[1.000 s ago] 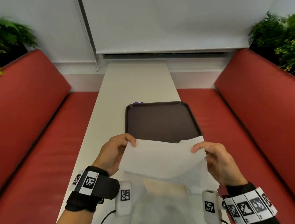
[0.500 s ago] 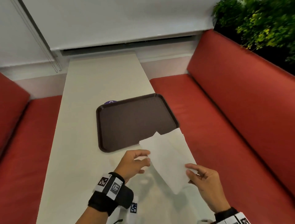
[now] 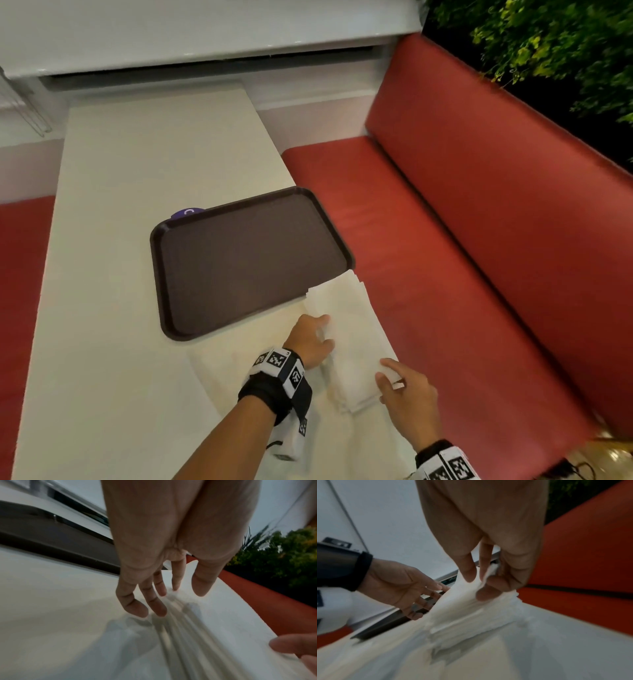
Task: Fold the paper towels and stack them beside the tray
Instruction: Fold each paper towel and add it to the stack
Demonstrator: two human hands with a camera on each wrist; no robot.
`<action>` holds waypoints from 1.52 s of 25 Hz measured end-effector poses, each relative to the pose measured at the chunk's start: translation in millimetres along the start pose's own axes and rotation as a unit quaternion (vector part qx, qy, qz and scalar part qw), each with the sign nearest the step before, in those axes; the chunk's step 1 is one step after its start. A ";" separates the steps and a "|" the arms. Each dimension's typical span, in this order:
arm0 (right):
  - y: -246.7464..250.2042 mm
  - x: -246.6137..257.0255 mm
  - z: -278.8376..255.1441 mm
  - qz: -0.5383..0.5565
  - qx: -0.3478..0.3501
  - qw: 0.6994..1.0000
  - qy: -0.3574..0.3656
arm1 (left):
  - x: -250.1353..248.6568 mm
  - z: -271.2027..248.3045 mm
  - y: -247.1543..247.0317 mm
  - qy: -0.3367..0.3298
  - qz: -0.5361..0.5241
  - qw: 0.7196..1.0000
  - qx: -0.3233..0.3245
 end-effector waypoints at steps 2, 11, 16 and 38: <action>-2.4 -4.1 1.8 -0.084 0.009 0.996 0.005 | -0.3 -2.5 -1.1 -0.004 0.017 1.000 0.009; -25.6 91.8 -37.7 -0.114 0.007 0.971 0.211 | 79.6 -163.1 86.0 -0.007 -0.117 0.981 -0.152; -182.2 104.6 -94.6 -0.290 0.285 0.877 0.255 | 177.9 -290.9 88.6 0.088 -0.192 0.934 -0.288; -157.3 187.5 -102.0 -0.014 0.175 0.928 0.328 | 262.1 -312.8 -19.3 0.303 0.054 0.927 -0.213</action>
Point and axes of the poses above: each hand's wrist, its own z-axis towards the middle knuckle, its own y-axis out of the back of the hand, x = y × z, the point moved 7 cm from there along z, towards the middle knuckle, and after that the axes turned 1 degree about z, right-handed, at the moved point
